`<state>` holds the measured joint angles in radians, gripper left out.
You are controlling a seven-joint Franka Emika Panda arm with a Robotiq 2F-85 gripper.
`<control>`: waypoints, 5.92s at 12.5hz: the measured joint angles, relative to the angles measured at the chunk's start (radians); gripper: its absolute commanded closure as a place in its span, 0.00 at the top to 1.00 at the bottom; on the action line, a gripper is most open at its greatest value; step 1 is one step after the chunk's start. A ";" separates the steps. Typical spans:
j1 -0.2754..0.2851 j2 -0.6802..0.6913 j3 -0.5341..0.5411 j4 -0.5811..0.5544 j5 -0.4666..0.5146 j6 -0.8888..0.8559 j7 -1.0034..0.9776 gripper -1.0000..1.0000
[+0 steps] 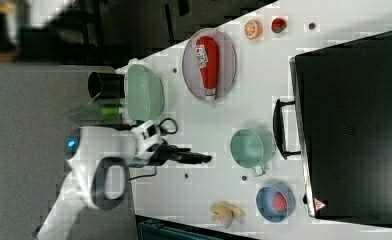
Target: Drag mug right to left.
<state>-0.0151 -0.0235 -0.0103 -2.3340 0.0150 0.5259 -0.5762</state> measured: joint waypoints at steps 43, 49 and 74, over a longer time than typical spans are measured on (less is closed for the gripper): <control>0.174 0.442 0.249 0.074 -0.019 0.438 0.189 0.17; 0.278 0.501 0.247 0.162 -0.012 0.437 0.277 0.17; 0.446 0.108 0.059 0.372 0.000 0.090 0.517 1.00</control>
<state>0.4309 0.0842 0.0488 -1.9619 0.0147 0.6162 -0.0594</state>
